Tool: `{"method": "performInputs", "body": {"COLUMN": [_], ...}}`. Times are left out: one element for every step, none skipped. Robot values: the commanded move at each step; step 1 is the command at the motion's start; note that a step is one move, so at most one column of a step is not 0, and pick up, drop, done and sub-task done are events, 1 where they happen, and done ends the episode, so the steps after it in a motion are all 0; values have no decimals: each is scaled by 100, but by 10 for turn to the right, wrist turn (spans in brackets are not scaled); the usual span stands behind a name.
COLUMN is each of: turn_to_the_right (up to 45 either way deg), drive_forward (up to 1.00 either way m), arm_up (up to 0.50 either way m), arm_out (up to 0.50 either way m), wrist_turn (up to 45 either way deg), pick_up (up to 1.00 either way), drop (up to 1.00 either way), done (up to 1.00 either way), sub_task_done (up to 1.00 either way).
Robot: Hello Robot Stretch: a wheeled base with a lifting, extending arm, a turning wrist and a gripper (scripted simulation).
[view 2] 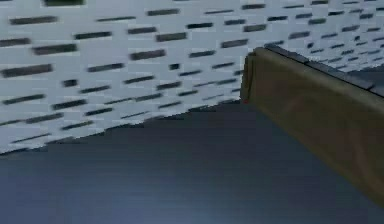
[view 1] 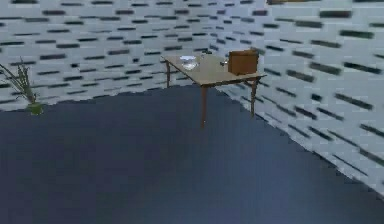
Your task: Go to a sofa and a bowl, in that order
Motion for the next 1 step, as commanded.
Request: {"method": "performInputs", "body": {"turn_to_the_right": [0], "drive_forward": [100], "arm_up": [0], "arm_out": [0], "wrist_turn": [0], "pick_up": [0], "drop": [0], "done": [0], "sub_task_done": [0]}}
